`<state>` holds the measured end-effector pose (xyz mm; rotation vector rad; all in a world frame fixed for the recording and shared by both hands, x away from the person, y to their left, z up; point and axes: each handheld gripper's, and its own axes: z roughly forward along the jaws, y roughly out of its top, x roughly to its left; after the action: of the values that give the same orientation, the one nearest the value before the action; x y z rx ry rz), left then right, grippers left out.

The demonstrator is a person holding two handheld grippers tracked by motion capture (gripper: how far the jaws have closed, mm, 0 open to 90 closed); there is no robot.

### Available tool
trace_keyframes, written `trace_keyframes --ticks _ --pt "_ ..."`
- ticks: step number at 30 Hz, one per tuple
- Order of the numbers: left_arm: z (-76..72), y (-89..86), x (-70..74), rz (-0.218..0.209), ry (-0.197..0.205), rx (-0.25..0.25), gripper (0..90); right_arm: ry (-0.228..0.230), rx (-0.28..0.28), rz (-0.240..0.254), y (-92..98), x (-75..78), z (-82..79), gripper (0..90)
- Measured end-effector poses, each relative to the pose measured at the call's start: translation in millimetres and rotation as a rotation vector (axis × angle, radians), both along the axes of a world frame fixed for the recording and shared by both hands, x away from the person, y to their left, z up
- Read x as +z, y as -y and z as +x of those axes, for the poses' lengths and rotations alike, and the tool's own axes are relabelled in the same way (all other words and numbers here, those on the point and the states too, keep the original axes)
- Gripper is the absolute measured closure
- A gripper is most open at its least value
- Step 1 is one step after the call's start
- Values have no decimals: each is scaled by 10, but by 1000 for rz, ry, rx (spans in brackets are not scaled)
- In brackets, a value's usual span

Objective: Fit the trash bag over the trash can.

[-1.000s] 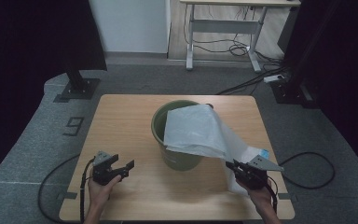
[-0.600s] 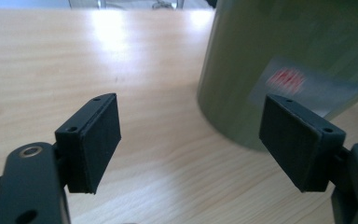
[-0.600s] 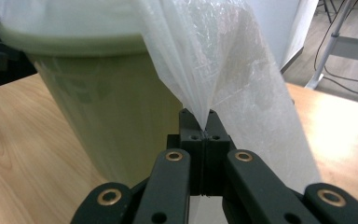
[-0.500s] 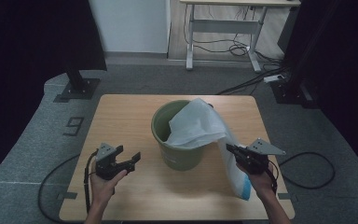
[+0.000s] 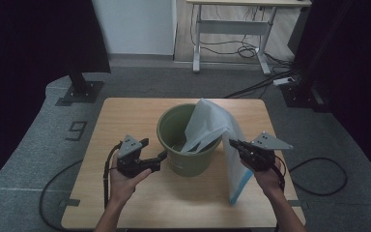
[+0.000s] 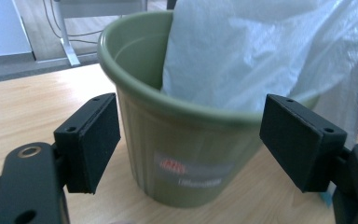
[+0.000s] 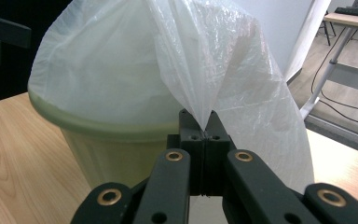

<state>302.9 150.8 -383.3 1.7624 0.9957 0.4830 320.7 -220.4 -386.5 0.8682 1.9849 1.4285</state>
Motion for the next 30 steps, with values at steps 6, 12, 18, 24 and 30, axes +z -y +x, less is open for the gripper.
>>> trace_keyframes --ticks 6,12,18,24,30 --pt "151 117 122 22 -24 20 197 -9 2 4 -61 74 42 876" --pt "169 223 206 25 -19 9 196 -18 -9 -6 -134 106 76 872" --pt "155 389 271 30 -12 -41 193 -26 -22 -32 -232 129 90 871" --pt "172 556 279 22 -1 -85 184 -46 -32 -23 -308 133 131 863" --pt "183 707 295 39 24 -106 180 -59 -31 -12 -366 135 167 858"
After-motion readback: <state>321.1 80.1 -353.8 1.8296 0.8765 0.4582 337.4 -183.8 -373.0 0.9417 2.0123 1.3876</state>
